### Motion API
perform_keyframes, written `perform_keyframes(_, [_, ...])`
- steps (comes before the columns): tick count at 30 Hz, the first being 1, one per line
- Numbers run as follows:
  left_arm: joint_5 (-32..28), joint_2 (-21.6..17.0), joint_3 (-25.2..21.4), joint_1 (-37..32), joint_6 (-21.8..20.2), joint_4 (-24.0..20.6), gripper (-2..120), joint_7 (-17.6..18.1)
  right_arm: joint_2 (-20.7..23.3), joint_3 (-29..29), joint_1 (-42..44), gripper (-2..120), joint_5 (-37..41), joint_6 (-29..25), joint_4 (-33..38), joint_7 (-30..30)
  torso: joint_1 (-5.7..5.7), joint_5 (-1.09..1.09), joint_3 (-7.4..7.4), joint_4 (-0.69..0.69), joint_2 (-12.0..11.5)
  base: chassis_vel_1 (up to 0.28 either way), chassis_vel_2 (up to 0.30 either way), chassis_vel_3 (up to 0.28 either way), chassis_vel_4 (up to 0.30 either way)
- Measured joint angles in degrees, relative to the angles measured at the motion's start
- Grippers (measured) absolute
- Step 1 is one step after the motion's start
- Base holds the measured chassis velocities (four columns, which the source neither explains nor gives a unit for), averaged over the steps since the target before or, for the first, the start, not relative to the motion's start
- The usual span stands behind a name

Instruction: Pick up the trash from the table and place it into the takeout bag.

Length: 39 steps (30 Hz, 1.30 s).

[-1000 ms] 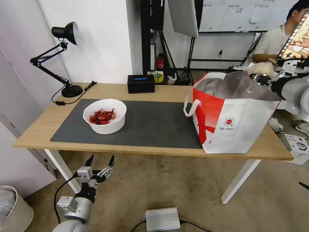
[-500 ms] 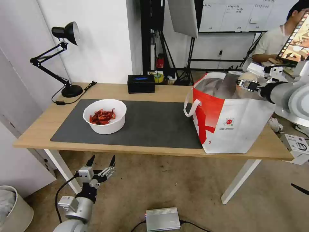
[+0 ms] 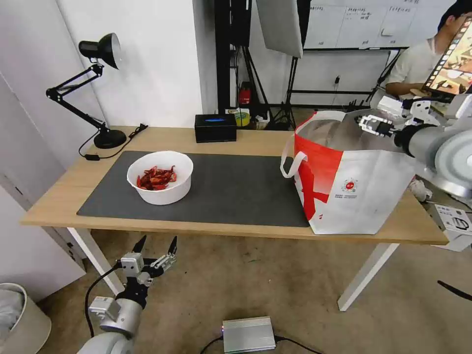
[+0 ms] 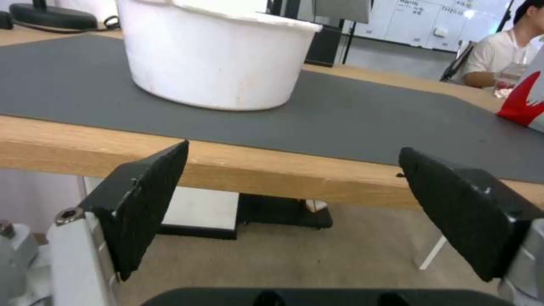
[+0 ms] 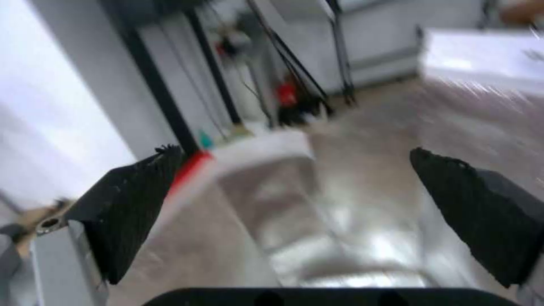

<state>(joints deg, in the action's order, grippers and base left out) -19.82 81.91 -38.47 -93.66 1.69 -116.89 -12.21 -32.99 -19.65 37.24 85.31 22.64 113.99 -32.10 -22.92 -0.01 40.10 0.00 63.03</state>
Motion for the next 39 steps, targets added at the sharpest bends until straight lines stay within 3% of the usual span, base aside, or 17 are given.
perform_keyframes(5, [-0.62,-0.35,-0.39,0.21,0.0,0.18,100,0.01,-1.03,-0.78,3.9,100,-6.66,-6.21,1.78,6.36,0.0,0.0,0.0,-0.01,0.0,0.0,0.0,0.0,0.0])
perform_keyframes(9, [-0.96,-0.64,-0.87,0.3,-0.01,0.33,100,0.06,-2.93,-1.49,8.28,100,-16.06,-14.35,3.49,15.12,0.0,0.0,0.0,0.0,0.0,0.0,0.0,0.0,0.0])
perform_keyframes(17, [-1.59,-1.19,-1.08,0.92,-0.05,0.48,100,0.19,-5.91,-1.95,14.88,100,-26.88,-24.28,6.89,22.51,0.0,0.0,0.0,0.0,0.0,0.0,0.0,0.0,0.0])
perform_keyframes(28, [-1.86,-1.38,-1.33,1.31,-0.17,0.5,100,0.85,-9.65,-1.92,22.26,100,-38.81,-30.37,9.88,24.67,0.0,0.0,0.0,0.01,0.0,0.0,0.0,0.0,0.0])
perform_keyframes(39, [-3.31,-2.3,-1.21,1.01,-0.16,0.44,100,1.77,-19.73,-5.27,38.64,100,-54.86,-36.6,10.64,25.9,0.0,0.01,0.0,-0.01,0.0,0.0,0.0,0.0,0.0])
